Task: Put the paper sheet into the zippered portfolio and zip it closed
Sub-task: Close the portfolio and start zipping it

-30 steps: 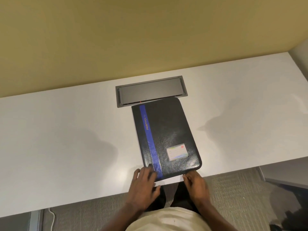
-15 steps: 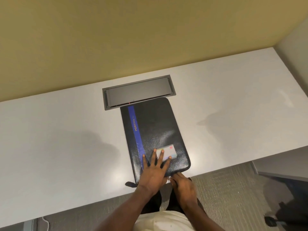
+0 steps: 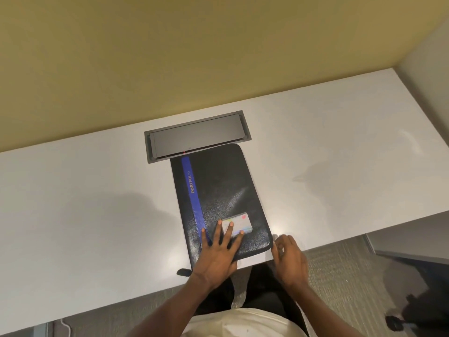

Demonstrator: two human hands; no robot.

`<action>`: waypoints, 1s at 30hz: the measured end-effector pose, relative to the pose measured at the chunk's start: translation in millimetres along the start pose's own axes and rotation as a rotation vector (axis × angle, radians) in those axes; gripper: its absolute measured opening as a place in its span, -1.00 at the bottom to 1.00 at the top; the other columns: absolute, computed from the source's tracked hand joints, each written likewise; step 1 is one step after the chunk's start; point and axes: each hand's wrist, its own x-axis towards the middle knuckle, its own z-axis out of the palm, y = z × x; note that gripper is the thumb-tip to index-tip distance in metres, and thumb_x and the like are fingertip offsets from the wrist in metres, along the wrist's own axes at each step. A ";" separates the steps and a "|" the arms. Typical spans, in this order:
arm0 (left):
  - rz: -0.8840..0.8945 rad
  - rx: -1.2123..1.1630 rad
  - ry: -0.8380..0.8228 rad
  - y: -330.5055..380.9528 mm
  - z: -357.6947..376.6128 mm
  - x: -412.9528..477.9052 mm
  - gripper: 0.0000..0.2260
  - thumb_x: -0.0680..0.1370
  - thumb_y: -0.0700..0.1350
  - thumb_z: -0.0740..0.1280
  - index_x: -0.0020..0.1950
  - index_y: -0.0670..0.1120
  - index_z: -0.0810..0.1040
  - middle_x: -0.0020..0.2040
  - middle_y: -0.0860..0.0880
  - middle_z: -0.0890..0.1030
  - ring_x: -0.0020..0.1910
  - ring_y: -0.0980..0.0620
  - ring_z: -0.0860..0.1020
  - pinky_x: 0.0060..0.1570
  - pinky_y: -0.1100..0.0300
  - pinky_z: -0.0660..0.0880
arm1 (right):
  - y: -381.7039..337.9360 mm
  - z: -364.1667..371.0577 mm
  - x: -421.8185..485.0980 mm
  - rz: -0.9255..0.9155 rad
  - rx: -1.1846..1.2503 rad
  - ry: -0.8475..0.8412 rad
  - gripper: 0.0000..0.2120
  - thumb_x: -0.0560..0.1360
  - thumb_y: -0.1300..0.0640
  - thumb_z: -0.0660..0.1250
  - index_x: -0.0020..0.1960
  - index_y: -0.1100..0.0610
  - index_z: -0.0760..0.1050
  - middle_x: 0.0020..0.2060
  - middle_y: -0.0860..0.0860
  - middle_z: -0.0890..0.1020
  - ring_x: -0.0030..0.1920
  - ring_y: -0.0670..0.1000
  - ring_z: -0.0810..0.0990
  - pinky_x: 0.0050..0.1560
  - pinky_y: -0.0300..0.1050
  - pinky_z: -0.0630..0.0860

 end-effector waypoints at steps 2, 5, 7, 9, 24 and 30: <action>-0.004 0.003 -0.006 1.2 1.2 0.9 -0.26 0.60 0.19 0.22 0.66 0.10 -0.11 0.69 -0.17 -0.04 0.63 -0.36 -0.15 0.41 -0.59 -0.03 | 3.3 -7.4 16.8 -0.033 0.010 -0.022 -0.89 0.61 -0.04 0.26 -0.07 -0.08 0.40 -0.13 -0.15 0.51 -0.27 -0.07 0.54 -0.24 -0.05 0.53; -0.008 0.007 -0.002 2.3 3.0 2.9 -0.24 0.62 0.20 0.22 0.66 0.11 -0.17 0.69 -0.18 -0.06 0.63 -0.37 -0.16 0.41 -0.59 -0.06 | 4.9 -15.2 44.4 -0.084 -0.037 -0.045 -0.91 0.61 -0.05 0.27 -0.05 -0.09 0.42 -0.09 -0.15 0.54 -0.23 -0.05 0.55 -0.19 -0.05 0.52; -0.005 0.019 0.004 3.6 3.3 3.6 -0.23 0.62 0.21 0.22 0.65 0.11 -0.21 0.69 -0.18 -0.09 0.63 -0.38 -0.17 0.41 -0.59 -0.06 | 0.5 -18.9 61.7 -0.128 -0.058 -0.046 -0.87 0.62 -0.10 0.26 -0.06 -0.09 0.42 -0.10 -0.17 0.53 -0.24 -0.05 0.53 -0.21 -0.07 0.50; 0.001 0.018 0.004 3.9 4.8 3.3 -0.22 0.62 0.23 0.23 0.66 0.11 -0.19 0.69 -0.19 -0.08 0.63 -0.38 -0.16 0.41 -0.59 -0.03 | -8.4 -21.9 78.9 -0.178 -0.060 -0.045 -0.85 0.61 -0.13 0.24 -0.07 -0.10 0.40 -0.12 -0.16 0.51 -0.26 -0.04 0.51 -0.23 -0.08 0.48; -0.008 -0.022 0.004 -0.1 4.8 3.4 -0.18 0.51 0.27 0.40 0.66 0.04 0.14 0.64 -0.24 0.18 0.59 -0.44 0.11 0.31 -0.61 0.20 | -76.6 -25.7 189.5 -0.275 -0.177 -0.055 -0.85 0.63 -0.07 0.23 0.00 -0.02 0.48 -0.05 -0.02 0.57 -0.10 0.14 0.64 -0.16 -0.05 0.48; -0.020 -0.059 -0.064 -3.5 2.0 1.8 -0.10 0.43 0.09 0.54 0.65 -0.01 0.15 0.64 -0.27 0.17 0.57 -0.48 0.11 0.28 -0.66 0.01 | -96.8 -22.6 206.6 -0.177 -0.038 -0.032 -0.85 0.62 -0.06 0.28 -0.03 0.00 0.49 -0.07 -0.02 0.59 -0.07 0.12 0.62 -0.10 -0.07 0.45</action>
